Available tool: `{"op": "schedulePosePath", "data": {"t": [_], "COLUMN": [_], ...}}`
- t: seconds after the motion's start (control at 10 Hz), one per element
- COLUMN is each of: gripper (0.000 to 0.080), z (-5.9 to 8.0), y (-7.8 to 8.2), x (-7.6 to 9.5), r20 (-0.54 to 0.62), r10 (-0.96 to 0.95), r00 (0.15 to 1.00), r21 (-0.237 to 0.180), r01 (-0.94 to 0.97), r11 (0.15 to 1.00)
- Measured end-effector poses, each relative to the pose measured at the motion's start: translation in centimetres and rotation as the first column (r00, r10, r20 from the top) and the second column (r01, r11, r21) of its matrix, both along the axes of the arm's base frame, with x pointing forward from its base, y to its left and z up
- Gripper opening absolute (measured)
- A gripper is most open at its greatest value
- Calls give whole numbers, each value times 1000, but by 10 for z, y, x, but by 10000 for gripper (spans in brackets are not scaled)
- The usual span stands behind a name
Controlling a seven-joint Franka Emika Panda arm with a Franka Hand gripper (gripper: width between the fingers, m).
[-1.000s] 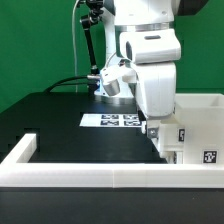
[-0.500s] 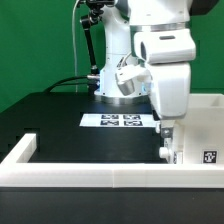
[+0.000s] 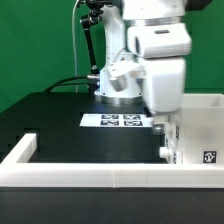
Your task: Assemble drawer
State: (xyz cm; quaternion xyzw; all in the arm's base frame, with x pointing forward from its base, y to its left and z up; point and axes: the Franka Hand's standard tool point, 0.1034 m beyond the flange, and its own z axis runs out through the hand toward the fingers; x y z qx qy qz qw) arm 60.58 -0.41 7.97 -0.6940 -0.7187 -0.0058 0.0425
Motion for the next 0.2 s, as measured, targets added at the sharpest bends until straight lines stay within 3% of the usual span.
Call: {"op": "schedulePosePath", "data": {"t": [0.2], "gripper": [649], "z": [10], "y": [-26], "x": [-1], "r20": [46], "r10": [-44], "r00": [998], "r21": [-9], "r01": [45], "r11": [999]}}
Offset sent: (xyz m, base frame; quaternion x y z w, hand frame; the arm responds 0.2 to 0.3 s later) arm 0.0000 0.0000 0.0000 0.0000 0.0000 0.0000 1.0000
